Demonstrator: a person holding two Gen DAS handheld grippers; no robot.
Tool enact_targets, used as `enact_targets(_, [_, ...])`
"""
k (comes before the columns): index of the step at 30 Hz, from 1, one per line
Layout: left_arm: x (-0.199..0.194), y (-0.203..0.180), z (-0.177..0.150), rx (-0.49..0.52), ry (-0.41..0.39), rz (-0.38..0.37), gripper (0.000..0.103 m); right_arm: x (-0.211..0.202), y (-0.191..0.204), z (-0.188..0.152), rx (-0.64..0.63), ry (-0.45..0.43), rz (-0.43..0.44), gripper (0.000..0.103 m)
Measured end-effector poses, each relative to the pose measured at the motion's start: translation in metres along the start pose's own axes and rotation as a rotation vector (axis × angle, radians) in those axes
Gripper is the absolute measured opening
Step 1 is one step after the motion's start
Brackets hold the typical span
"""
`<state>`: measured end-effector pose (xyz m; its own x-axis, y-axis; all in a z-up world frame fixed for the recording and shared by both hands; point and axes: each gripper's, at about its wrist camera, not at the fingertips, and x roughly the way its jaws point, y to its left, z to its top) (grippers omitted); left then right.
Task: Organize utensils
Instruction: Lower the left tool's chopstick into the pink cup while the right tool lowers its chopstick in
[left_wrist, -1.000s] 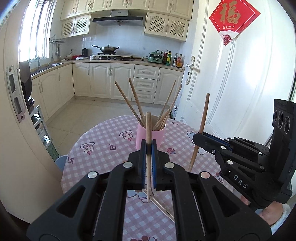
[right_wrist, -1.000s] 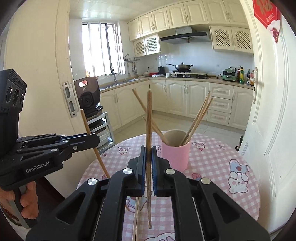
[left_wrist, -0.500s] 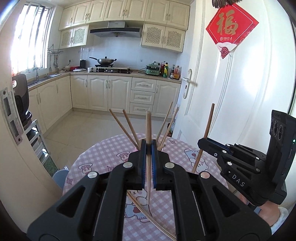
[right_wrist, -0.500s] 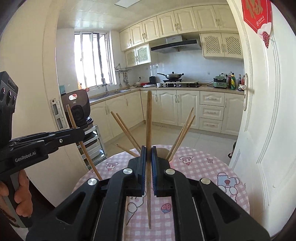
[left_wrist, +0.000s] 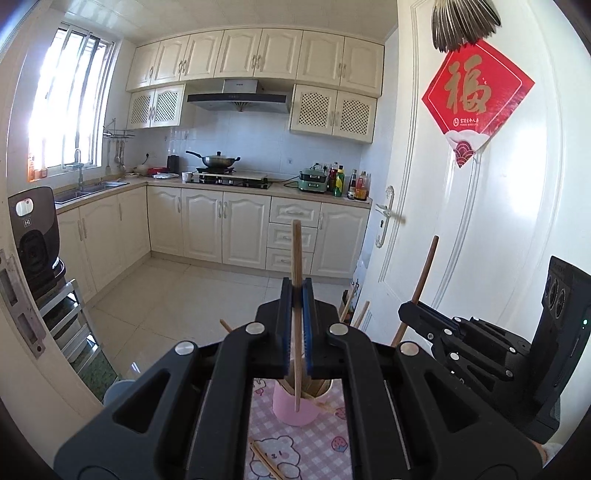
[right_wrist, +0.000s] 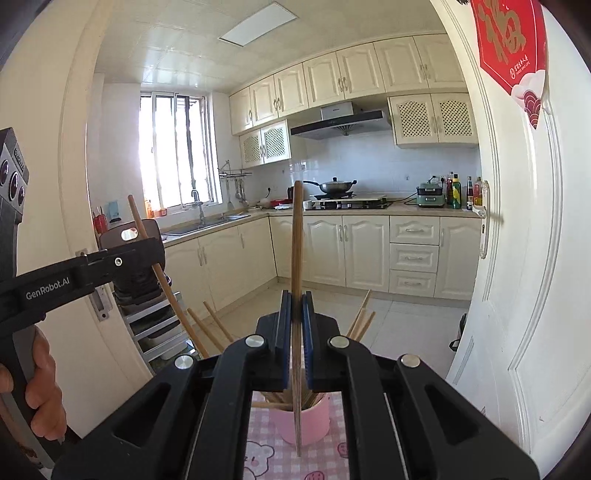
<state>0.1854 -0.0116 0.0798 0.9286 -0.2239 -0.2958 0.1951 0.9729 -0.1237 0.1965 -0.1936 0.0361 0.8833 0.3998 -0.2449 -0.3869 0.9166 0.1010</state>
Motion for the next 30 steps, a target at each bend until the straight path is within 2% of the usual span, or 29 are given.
enact_targets(7, [0.018, 0.010, 0.011, -0.085, -0.056, -0.005, 0.005, 0.013, -0.003, 0.009, -0.001, -0.060, -0.012, 0.004])
enact_targets(12, [0.032, 0.007, 0.005, -0.089, -0.069, -0.017, 0.005, 0.020, -0.008, 0.014, 0.002, -0.092, -0.020, 0.004])
enact_targets(21, [0.059, 0.011, -0.027, -0.073, 0.008, -0.020, 0.005, 0.032, -0.003, 0.007, -0.010, -0.083, -0.001, 0.004])
enact_targets(30, [0.071, 0.012, -0.041, -0.058, 0.061, -0.009, 0.006, 0.038, 0.000, -0.003, -0.030, -0.037, 0.011, 0.004])
